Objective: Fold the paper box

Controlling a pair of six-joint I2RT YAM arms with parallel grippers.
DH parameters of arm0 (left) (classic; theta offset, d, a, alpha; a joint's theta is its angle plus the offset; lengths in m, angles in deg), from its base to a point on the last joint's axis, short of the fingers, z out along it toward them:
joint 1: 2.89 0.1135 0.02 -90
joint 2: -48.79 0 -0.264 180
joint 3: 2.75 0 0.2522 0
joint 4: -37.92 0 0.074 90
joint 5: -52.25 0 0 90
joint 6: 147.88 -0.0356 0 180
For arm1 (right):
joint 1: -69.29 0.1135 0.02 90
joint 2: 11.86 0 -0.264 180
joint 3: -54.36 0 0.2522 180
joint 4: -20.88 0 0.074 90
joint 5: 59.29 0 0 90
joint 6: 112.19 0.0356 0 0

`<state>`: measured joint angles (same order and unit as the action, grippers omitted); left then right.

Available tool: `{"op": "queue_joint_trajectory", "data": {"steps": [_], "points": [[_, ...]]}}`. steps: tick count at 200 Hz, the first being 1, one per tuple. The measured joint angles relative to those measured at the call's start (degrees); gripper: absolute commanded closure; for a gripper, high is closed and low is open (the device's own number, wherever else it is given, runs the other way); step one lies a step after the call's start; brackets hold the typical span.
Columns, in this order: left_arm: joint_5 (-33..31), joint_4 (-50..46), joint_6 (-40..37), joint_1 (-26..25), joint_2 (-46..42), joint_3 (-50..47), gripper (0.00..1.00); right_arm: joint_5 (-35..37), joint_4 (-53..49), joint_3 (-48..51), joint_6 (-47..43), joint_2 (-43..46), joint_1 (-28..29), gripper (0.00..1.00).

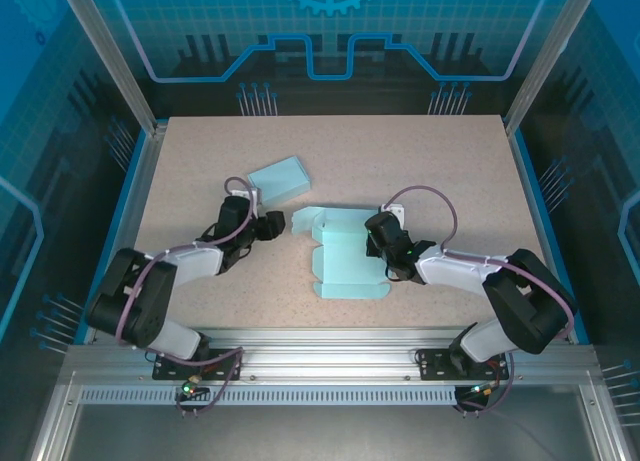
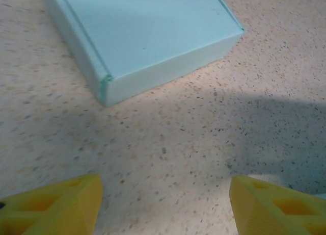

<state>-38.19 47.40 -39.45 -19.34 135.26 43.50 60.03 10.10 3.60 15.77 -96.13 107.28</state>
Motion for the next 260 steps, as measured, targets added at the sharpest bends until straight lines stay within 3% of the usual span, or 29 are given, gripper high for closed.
{"op": "queue_joint_trajectory", "data": {"steps": [51,135,178,260], "points": [[4.6,5.8,-0.9,-4.2,4.9,1.8,0.32,0.0,0.0,-1.3,0.0,-1.0,0.0,1.00],[11.9,10.1,-0.9,-8.3,3.7,-0.7,0.33,-0.5,-0.4,-3.9,-0.9,-4.5,-0.9,1.00],[14.6,11.3,-2.0,-8.8,2.9,-1.9,0.39,-1.3,-0.5,-4.7,-1.5,-5.6,-1.0,1.00],[15.1,1.0,-10.8,-8.9,-4.2,-1.6,0.38,-4.2,-0.3,-4.7,-4.4,-5.6,-1.0,1.00]]}}
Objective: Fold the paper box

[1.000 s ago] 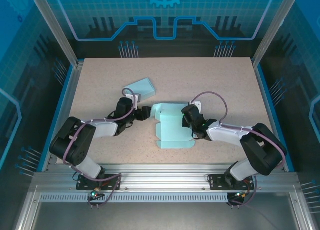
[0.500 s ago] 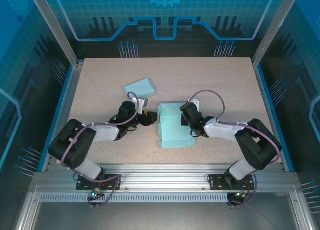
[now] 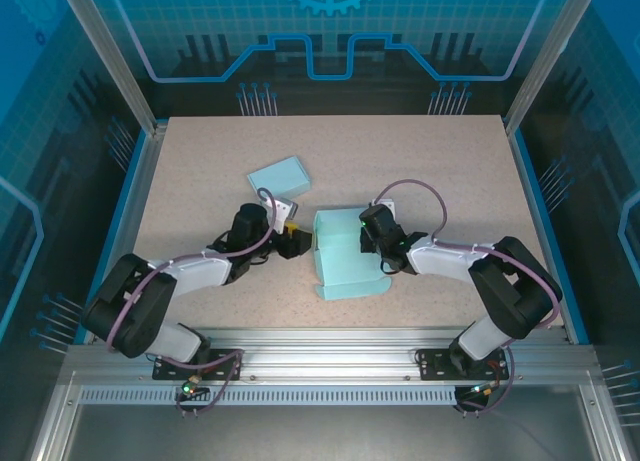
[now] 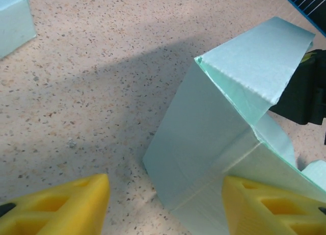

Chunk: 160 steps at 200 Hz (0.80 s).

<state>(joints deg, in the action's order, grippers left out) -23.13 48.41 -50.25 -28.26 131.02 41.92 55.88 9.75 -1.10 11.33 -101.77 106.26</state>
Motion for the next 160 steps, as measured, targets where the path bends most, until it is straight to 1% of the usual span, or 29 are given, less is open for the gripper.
{"op": "queue_joint_trajectory", "data": {"steps": [17,31,51,63,68,86,105,130,160], "points": [[-1.3,-2.6,-0.3,0.0,-0.7,0.9,0.34,-0.2,0.0,0.0,-0.1,0.0,0.1,1.00],[-3.0,-3.9,0.7,0.0,-1.9,1.1,0.27,-0.1,-0.3,0.0,-0.1,0.2,0.1,1.00],[-5.5,-4.2,4.8,-0.1,-5.7,-0.1,0.22,0.3,-0.9,0.0,0.4,0.6,0.1,1.00],[-7.3,-3.7,7.8,-0.7,-9.3,-2.2,0.16,0.5,-1.1,0.0,0.8,0.7,0.1,1.00],[-8.5,-3.7,9.0,-1.3,-10.8,-3.1,0.13,0.5,-1.2,0.0,1.0,0.7,0.1,1.00],[-13.5,-5.4,11.6,-4.8,-14.7,-5.2,0.09,0.5,-1.4,0.0,1.4,0.7,0.1,1.00],[-18.4,-7.7,13.7,-8.9,-16.2,-6.3,0.01,0.5,-1.4,0.0,1.6,0.7,0.1,1.00],[-23.0,-8.6,16.0,-12.6,-15.0,-7.2,0.01,0.5,-1.4,0.0,1.8,0.7,0.1,1.00],[-27.2,-9.4,16.9,-15.6,-8.7,-7.1,0.01,0.5,-1.4,0.0,2.1,0.7,0.1,1.00]]}}
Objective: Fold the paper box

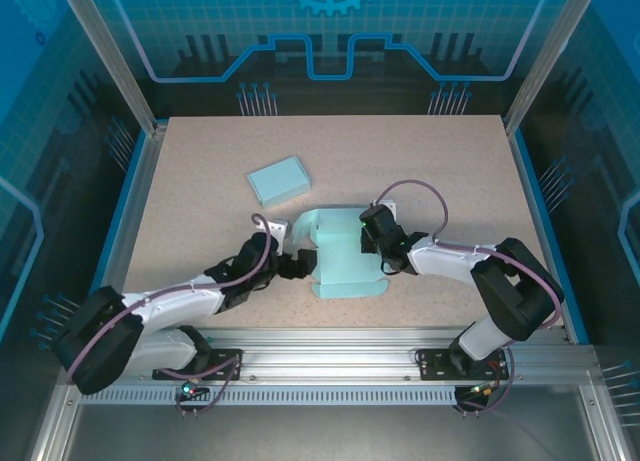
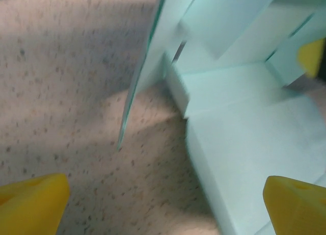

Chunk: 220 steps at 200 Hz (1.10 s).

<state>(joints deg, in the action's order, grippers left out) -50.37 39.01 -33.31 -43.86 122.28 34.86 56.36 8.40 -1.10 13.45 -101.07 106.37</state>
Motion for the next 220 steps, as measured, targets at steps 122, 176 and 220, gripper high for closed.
{"op": "queue_joint_trajectory", "data": {"steps": [122,176,220], "points": [[-10.1,-7.4,11.8,1.9,11.2,5.0,0.17,-2.3,3.1,2.8,0.4,1.1,-0.2,1.00],[-5.5,-4.5,12.9,6.2,6.4,1.5,0.32,-3.7,4.1,3.1,0.9,1.1,-0.4,1.00],[-6.2,-8.1,12.3,7.8,-10.5,-2.8,0.48,-3.7,4.1,3.1,1.0,1.1,-0.4,1.00]]}}
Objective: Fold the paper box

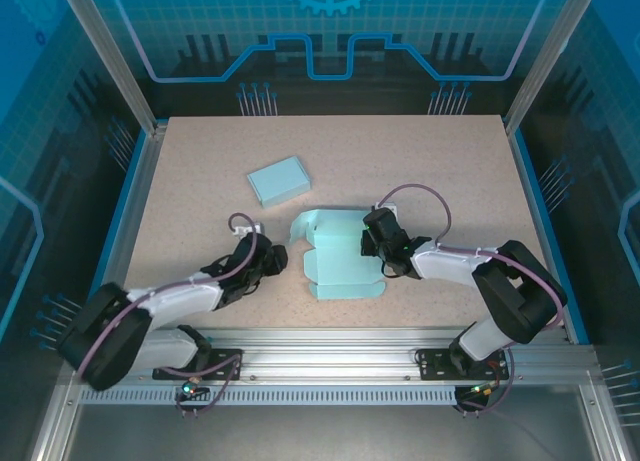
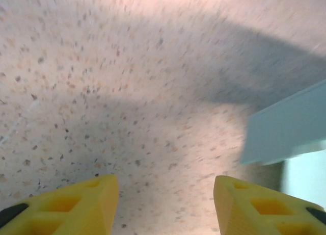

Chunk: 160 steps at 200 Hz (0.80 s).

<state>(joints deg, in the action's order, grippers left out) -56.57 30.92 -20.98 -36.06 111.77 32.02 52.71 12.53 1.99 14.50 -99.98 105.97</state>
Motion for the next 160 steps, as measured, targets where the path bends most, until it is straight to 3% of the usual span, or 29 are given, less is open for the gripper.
{"op": "queue_joint_trajectory", "data": {"steps": [37,78,127,160], "points": [[-3.9,-1.6,-4.0,1.9,-8.2,0.2,0.52,0.0,0.0,0.0,0.0,0.0,0.0,1.00],[-3.9,-1.2,-9.9,7.2,1.8,5.1,0.56,0.0,0.0,0.0,0.0,0.0,0.0,1.00],[4.4,2.4,-14.7,7.2,14.9,11.6,0.57,0.0,0.5,-1.6,-0.1,-2.0,0.0,1.00],[13.1,3.4,-15.9,7.2,16.6,12.9,0.59,0.0,0.8,-3.4,-0.3,-3.9,0.1,1.00]]}}
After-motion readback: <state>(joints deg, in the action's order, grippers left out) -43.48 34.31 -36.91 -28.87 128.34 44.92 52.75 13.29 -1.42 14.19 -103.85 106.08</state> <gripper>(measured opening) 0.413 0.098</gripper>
